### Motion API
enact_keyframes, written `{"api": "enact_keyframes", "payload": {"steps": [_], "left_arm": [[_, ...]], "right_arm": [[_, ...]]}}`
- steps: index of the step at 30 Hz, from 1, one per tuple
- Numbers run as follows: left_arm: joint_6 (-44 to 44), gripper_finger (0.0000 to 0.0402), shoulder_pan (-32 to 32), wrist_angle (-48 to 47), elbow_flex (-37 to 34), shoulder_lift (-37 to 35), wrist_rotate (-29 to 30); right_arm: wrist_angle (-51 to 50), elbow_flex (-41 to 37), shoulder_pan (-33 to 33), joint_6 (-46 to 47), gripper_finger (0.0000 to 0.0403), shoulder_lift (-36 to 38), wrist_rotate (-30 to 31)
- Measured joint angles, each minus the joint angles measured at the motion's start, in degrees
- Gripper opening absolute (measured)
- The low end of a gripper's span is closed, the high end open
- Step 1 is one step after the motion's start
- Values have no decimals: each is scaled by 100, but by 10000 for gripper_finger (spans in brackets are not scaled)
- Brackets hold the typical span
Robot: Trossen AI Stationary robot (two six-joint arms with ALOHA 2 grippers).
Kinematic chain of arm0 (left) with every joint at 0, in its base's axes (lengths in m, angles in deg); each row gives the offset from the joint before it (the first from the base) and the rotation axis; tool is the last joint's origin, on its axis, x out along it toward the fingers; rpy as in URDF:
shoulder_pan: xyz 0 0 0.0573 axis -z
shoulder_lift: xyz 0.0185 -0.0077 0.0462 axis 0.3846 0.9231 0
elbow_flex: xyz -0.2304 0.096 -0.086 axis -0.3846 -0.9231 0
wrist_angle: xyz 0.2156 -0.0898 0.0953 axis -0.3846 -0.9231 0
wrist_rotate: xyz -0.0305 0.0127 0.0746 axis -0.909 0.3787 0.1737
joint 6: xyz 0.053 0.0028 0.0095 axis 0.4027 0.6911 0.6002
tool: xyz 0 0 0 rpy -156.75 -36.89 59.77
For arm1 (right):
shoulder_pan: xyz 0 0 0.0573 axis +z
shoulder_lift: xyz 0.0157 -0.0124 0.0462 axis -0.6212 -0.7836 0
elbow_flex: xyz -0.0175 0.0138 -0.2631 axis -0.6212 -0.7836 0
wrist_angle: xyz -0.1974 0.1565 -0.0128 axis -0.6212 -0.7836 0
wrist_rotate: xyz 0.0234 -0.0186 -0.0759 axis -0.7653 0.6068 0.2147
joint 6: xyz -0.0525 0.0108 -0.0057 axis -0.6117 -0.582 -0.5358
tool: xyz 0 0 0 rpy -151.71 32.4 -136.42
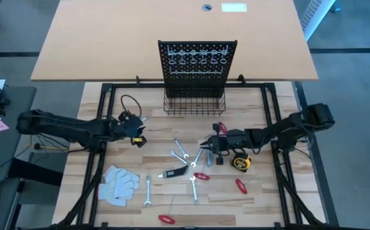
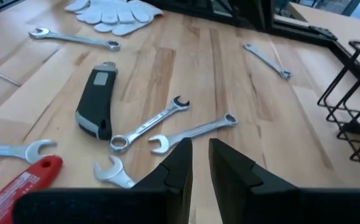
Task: Hang tools onto peg board
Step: Hang the red allen wrench on the pegboard
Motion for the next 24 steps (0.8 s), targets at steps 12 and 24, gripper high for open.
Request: {"api": "enact_keyframes", "payload": {"steps": [12,24], "left_arm": [[1015,141,-1239,1999,-962,121,-267],[582,138,-1092,2193,-965,122,-272]], "right_arm": [[232,13,-177,-382,63,1,-4],[-3327,13,-22,640,66,2251,1790]]}}
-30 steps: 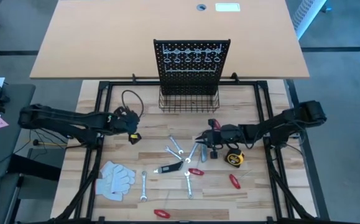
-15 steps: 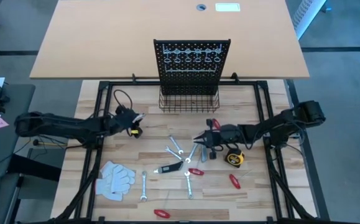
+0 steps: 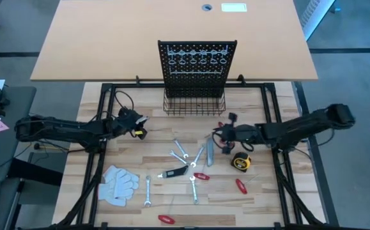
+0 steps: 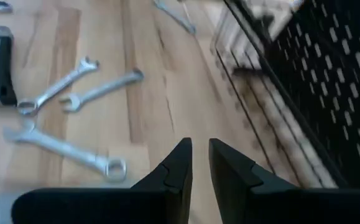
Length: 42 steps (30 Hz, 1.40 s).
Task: Hang tools onto peg board
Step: Hang the red allen wrench on the pegboard
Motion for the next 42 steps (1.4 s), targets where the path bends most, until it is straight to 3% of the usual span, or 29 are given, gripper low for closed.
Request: {"api": "enact_keyframes", "payload": {"steps": [4,7,11,15,19,28,37,42], "left_arm": [[15,138,152,9,0,0,0],[19,138,203,13,0,0,0],[165,138,207,16,0,0,4],[233,138,207,105,0,0,57],[236,138,207,205,0,0,87],[222,138,207,143,0,0,56],[218,138,207,130,0,0,44],[216,138,207,133,0,1,-2]], "right_arm": [[-1544,0,-128,937,97,789,-644],[-2139,0,-328,1536,141,989,-1228],[-2254,51,-481,2150,212,581,-1943],[-2645,516,-447,2314,251,-142,-1703],[-3081,872,-742,2841,247,-740,-883],[-2540,927,-1853,2822,233,-1759,-1235],[-2350,949,-2018,2730,228,-2423,-1417],[-2251,944,-2022,2461,182,-2522,-1401]]}}
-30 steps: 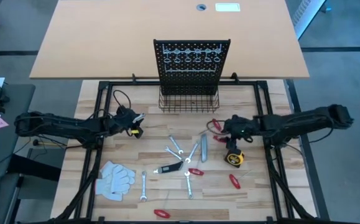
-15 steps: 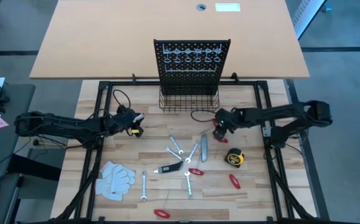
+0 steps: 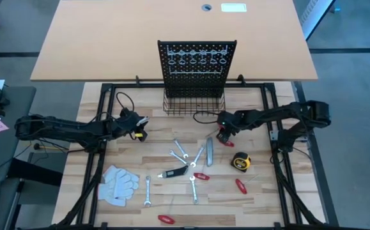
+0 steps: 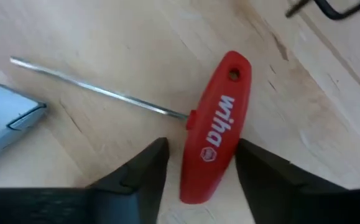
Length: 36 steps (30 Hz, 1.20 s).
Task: Hang tools onto peg board
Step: Hang the red allen wrench on the pegboard
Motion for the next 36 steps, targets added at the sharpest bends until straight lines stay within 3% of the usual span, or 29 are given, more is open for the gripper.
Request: {"api": "enact_keyframes", "payload": {"steps": [6,13,22,29,36], "left_arm": [[-20,138,53,0,0,1,2],[-7,138,159,7,0,1,2],[-2,138,160,7,0,1,6],[-1,138,160,11,0,1,7],[-2,138,160,26,0,1,11]], "right_arm": [[7,-4,-4,-287,90,1,116],[-2,-26,179,-646,90,219,423],[-218,25,652,-960,90,1332,1065],[-675,745,1150,-1819,90,1802,2351],[-399,1738,1582,-4012,90,2084,3818]]}}
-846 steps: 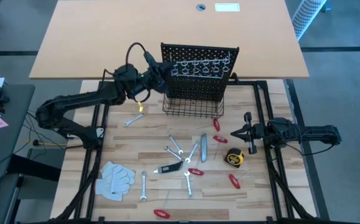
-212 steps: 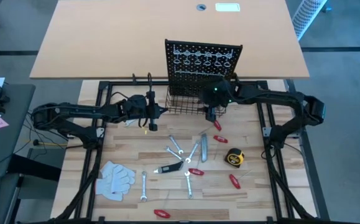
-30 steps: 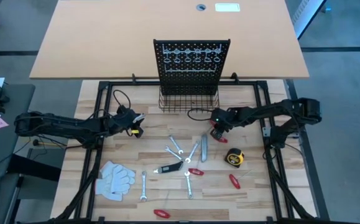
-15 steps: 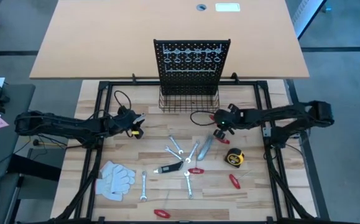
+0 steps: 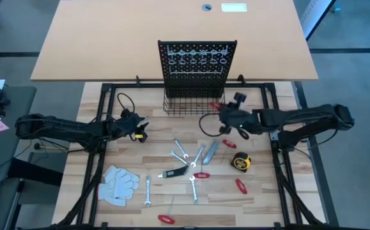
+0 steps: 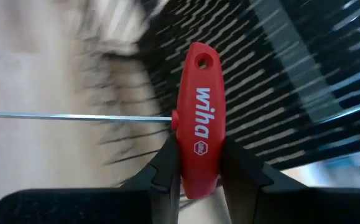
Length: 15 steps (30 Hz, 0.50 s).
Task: Hang tools onto peg board
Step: Hang the red allen wrench on the pegboard
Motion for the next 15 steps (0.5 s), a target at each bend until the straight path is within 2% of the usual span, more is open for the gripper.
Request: {"api": "enact_keyframes", "payload": {"steps": [3,10,15], "left_arm": [[2,138,0,20,0,0,1],[-3,138,0,23,0,0,0],[3,138,0,31,0,0,0]], "right_arm": [[358,506,-14,-1357,90,12,540],[914,1725,-527,-4519,90,-146,537],[1873,2355,-893,-6111,90,-176,540]]}}
